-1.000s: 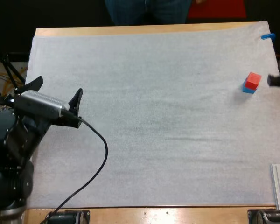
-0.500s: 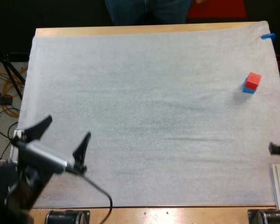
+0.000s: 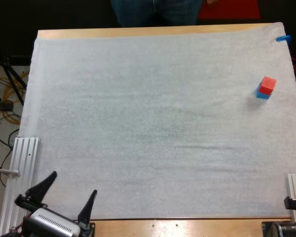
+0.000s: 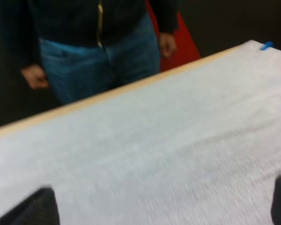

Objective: Stack red cube on blue cube

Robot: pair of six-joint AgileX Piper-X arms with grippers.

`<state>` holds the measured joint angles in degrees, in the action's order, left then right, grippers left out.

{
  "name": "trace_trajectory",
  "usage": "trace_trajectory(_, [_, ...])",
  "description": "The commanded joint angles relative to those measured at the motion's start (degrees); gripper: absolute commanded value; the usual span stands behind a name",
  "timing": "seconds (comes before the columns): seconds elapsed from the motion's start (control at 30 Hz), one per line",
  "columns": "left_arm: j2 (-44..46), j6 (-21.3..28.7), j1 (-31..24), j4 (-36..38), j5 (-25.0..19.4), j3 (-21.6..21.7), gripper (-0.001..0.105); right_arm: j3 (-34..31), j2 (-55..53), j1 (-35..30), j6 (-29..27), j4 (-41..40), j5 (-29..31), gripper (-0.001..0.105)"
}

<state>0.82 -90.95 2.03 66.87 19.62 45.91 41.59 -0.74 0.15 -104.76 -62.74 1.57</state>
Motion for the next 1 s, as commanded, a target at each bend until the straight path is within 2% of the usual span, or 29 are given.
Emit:
trace_trajectory(0.0, [6.81, -0.06, 0.27, 3.41, 0.19, -0.63, 0.087, 0.14, -2.25, 0.09, 0.95, -3.21, 0.44, 0.055])
trace_trajectory(0.13, [7.82, -0.08, -0.06, 10.84, 0.19, -0.80, 0.087, -0.75, -2.31, 0.13, 1.20, -2.99, -0.35, 0.055])
trace_trajectory(0.23, [8.06, 0.07, -0.05, 11.53, -1.03, -2.57, 0.087, -1.04, -2.35, 0.13, 1.57, -1.62, -0.43, 0.055])
trace_trajectory(0.33, [7.94, 0.07, -0.05, 7.71, -0.99, -4.71, 0.087, -1.96, -2.35, 0.13, 1.57, 0.07, -0.45, 0.055])
trace_trajectory(0.53, [7.93, -0.48, -0.05, -7.24, -0.99, -10.03, 0.087, -5.61, -2.25, 0.13, 1.57, 2.17, -0.57, 0.055])
trace_trajectory(0.63, [7.93, -0.48, -0.05, -11.69, -1.18, -12.82, 0.087, -7.33, -2.25, 0.13, 1.57, 2.57, -0.57, 0.055])
trace_trajectory(0.87, [7.87, -0.48, -0.05, -12.36, -1.53, -18.38, 0.087, -11.01, -2.14, 0.13, 2.13, 2.92, -0.57, 0.055])
trace_trajectory(0.97, [7.87, -1.15, -0.05, -12.98, -1.58, -18.63, 0.087, -11.05, -2.14, 0.13, 2.23, 3.01, -0.57, 0.055])
